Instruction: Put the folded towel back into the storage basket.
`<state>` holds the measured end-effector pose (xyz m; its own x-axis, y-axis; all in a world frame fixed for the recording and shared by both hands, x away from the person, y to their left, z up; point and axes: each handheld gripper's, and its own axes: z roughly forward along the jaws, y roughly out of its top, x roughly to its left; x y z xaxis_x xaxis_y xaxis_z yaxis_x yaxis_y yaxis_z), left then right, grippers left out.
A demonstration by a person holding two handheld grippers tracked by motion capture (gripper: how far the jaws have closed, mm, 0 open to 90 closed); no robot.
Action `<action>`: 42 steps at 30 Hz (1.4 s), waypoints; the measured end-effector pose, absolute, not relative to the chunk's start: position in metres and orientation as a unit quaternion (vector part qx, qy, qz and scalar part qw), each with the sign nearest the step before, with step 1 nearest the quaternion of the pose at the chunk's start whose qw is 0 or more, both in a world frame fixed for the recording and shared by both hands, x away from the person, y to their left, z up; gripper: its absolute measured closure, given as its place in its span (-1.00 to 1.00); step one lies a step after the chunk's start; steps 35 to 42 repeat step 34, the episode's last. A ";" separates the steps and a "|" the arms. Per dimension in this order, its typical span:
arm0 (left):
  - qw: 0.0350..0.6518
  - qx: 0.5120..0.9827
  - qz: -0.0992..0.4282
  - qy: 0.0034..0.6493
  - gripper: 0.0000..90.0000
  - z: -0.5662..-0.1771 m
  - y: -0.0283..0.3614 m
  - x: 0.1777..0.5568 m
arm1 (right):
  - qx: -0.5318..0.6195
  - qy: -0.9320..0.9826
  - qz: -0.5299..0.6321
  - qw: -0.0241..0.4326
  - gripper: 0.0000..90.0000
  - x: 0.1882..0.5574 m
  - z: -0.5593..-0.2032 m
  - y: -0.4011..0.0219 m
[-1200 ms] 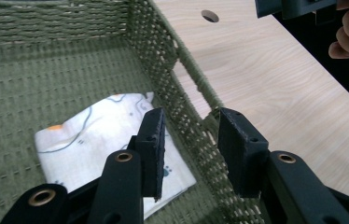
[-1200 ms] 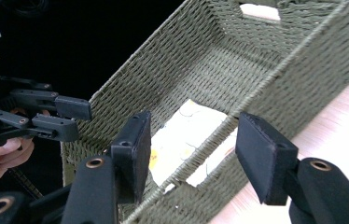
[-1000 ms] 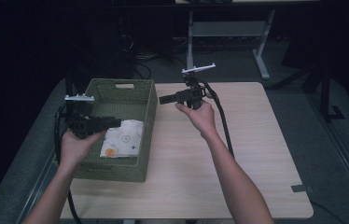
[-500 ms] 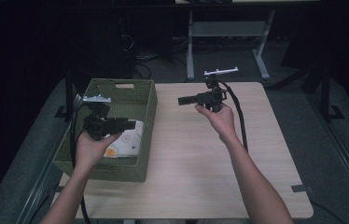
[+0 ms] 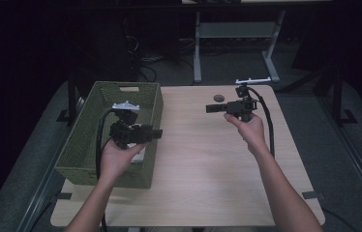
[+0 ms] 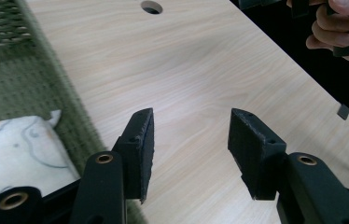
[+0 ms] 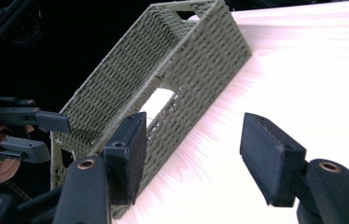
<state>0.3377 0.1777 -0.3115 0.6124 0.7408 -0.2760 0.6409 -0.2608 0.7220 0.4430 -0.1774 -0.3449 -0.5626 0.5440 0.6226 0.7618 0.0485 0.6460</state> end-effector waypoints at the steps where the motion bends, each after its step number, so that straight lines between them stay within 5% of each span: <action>1: 0.426 0.790 0.058 0.436 0.14 -0.312 0.174 0.337 | -0.456 -0.716 -0.519 0.104 -0.10 0.442 -0.346 -0.181; 29: 0.426 0.819 0.019 0.384 0.09 -0.334 0.091 0.326 | -0.503 -0.696 -0.504 0.086 -0.12 0.406 -0.378 -0.264; 42: 0.421 0.826 0.012 0.375 0.07 -0.340 0.081 0.324 | -0.510 -0.693 -0.503 0.082 -0.14 0.399 -0.385 -0.277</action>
